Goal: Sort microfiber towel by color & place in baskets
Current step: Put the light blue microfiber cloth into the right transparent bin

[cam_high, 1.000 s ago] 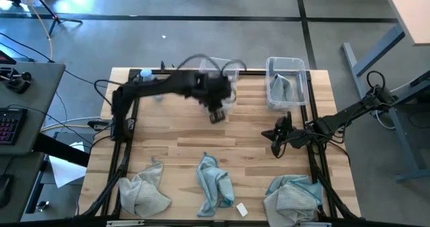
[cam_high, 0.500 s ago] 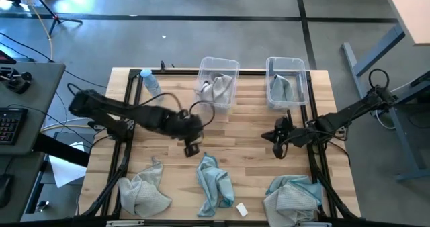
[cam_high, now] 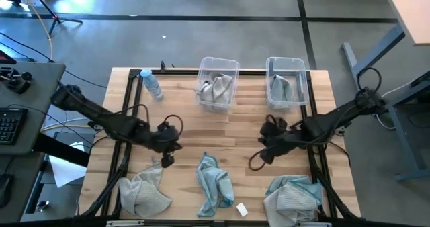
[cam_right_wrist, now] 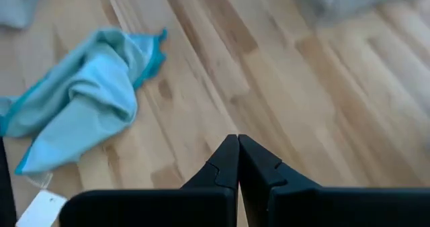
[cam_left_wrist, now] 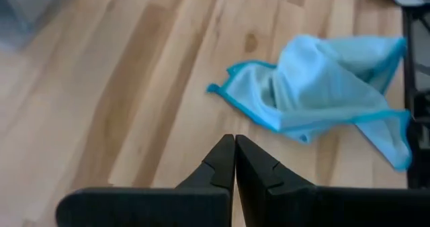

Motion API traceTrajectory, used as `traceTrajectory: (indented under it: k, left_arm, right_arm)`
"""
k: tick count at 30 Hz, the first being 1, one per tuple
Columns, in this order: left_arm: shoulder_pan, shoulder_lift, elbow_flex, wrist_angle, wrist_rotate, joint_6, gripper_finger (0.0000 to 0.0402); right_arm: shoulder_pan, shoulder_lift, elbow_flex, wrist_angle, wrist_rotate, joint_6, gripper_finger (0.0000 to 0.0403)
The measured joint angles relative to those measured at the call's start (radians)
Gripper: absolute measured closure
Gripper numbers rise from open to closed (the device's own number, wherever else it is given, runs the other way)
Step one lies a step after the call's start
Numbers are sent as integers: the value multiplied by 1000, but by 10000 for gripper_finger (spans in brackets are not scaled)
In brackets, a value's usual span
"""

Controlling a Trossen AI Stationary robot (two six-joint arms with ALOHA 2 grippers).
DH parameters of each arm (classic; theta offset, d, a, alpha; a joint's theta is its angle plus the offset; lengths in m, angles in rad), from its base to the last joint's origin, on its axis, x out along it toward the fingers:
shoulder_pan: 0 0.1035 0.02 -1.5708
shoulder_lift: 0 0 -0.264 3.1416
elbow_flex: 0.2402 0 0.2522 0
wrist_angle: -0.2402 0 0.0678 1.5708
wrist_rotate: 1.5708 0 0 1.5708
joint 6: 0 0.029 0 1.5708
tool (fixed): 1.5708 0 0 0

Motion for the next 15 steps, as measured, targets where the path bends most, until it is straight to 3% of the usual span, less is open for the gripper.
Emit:
traceTrajectory:
  k: [7, 15]
  left_arm:
    - [-97, -93, -69, 18, -1, -3, 401]
    - [-135, -106, -73, 16, -16, 33, 401]
  right_arm:
    - [51, 203, 218, -291, -81, 200, 403]
    - [159, 280, 179, -380, -244, 641, 389]
